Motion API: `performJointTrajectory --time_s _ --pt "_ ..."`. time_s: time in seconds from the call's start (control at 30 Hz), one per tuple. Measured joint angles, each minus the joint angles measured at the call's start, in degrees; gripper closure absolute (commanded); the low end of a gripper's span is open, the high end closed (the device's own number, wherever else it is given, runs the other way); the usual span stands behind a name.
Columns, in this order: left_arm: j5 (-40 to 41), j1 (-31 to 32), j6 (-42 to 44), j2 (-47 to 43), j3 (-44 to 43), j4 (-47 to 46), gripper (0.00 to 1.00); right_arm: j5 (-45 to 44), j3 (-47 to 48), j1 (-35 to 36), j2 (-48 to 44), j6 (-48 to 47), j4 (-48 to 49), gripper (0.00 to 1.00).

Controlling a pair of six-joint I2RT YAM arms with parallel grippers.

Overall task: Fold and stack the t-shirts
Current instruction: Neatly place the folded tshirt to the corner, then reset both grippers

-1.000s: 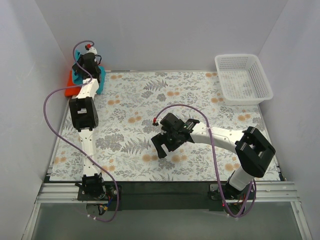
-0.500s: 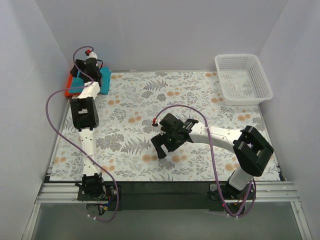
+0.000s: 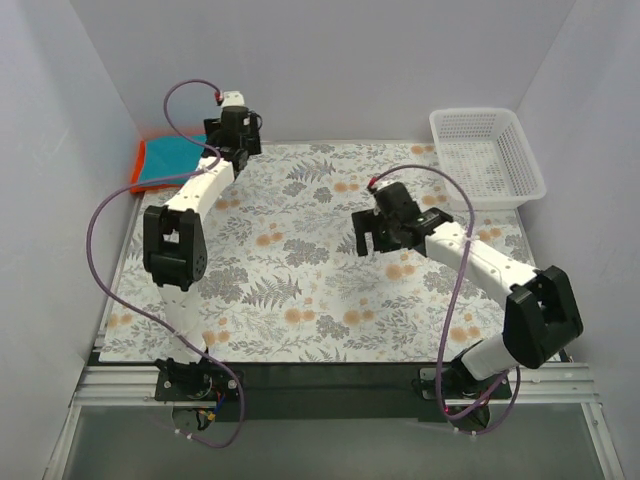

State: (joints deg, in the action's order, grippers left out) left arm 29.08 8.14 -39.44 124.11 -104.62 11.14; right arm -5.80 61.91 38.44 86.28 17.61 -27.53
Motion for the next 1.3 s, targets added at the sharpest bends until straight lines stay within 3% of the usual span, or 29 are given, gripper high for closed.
performJointTrajectory --time_s 0.17,0.33,0.43,0.63,0.8,0.97,1.3 --pt "-13.6 10.4 -15.1 -19.1 10.6 5.8 0.14 -5.7 1.5 -9.4 -8.9 -0.7 -0.3 0.02" --pt "-19.8 8.2 -25.7 -44.2 27.2 9.4 0.11 -14.8 2.3 -13.0 -23.8 -2.9 -2.1 0.02" --pt "-16.4 6.3 -28.5 -58.6 33.7 13.4 0.11 -19.1 2.0 -13.0 -33.2 -4.1 -3.0 0.02" --pt "-6.3 6.9 -30.0 -82.5 38.4 20.0 0.1 -24.4 -2.6 -13.0 -52.9 -6.5 -3.7 0.02" --pt "4.2 7.0 -29.9 -99.5 43.5 22.4 0.09 -26.2 -8.7 -13.1 -63.0 -7.2 -4.9 0.02" --pt "9.1 7.0 -27.5 -109.4 49.1 22.1 0.07 -27.4 -12.4 -13.1 -69.2 -8.5 -5.9 0.02" --pt "9.8 7.0 -30.8 -112.3 58.6 20.9 0.04 -28.7 -16.7 -13.1 -76.5 -9.1 -5.4 0.02"
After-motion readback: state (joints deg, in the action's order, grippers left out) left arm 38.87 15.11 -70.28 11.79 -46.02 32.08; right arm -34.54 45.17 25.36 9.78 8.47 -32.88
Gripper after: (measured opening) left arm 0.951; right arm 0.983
